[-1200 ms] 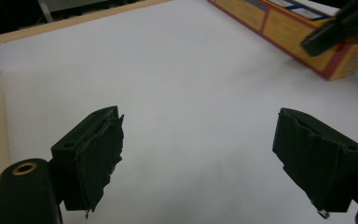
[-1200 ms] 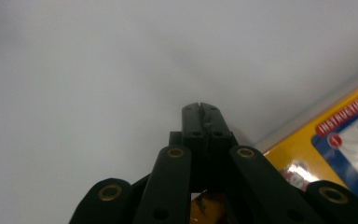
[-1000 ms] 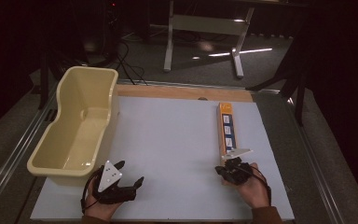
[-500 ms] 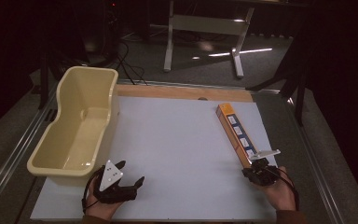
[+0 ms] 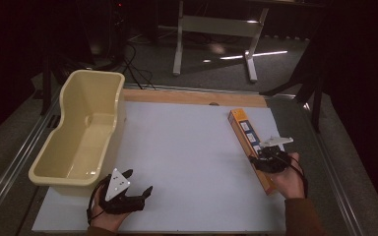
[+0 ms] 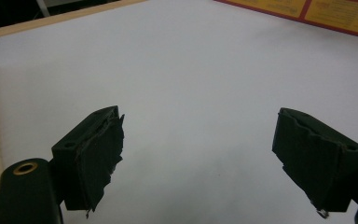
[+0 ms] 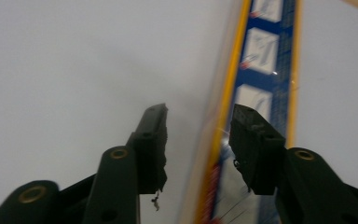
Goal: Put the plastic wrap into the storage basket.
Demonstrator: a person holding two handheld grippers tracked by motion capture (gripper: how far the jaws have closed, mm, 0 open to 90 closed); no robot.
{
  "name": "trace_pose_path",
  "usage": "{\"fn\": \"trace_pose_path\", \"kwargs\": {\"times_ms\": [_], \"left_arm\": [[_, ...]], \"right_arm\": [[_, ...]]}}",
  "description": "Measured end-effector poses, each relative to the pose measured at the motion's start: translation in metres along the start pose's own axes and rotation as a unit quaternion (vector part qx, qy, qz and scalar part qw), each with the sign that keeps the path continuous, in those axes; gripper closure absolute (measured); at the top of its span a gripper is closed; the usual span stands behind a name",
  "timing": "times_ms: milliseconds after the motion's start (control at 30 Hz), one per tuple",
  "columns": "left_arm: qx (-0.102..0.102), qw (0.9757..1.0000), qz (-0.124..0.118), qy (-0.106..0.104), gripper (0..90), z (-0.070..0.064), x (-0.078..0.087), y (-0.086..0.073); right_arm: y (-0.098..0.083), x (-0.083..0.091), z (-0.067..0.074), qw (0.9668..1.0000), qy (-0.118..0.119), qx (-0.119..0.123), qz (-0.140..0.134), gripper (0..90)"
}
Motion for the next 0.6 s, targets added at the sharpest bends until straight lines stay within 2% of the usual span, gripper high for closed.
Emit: {"fn": "trace_pose_path", "kwargs": {"times_ms": [200,233,367,433,600], "left_arm": [[-0.001,1.0000,0.000,-0.001,16.1,-0.001,0.000,0.000],[-0.001,1.0000,0.000,-0.001,16.1,-0.001,0.000,0.000],[-0.002,1.0000,0.003,-0.003,16.1,-0.001,0.000,0.000],[-0.002,1.0000,0.003,-0.003,16.1,-0.001,-0.001,0.000],[0.000,1.0000,0.006,-0.003,16.1,-0.001,-0.001,0.000]], "right_arm": [[0.016,-0.018,-0.024,0.9989,-0.021,-0.024,0.034,44.1],[0.016,-0.018,-0.024,0.9989,-0.021,-0.024,0.034,44.1],[0.024,-0.037,-0.037,0.9967,-0.020,-0.039,0.068,31.3],[0.025,-0.041,-0.040,0.9960,-0.019,-0.043,0.076,29.4],[0.033,-0.063,-0.051,0.9886,-0.004,-0.074,0.131,25.6]]}}
Point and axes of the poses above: each handheld gripper's, and its own axes: x roughly backward along the jaws, y roughly out of its top, z roughly to its left, the point moved 4 cm from there along -x, roughly forward along the jaws, and after that the axes turned 2 degrees about -z, right-handed, at the moved point
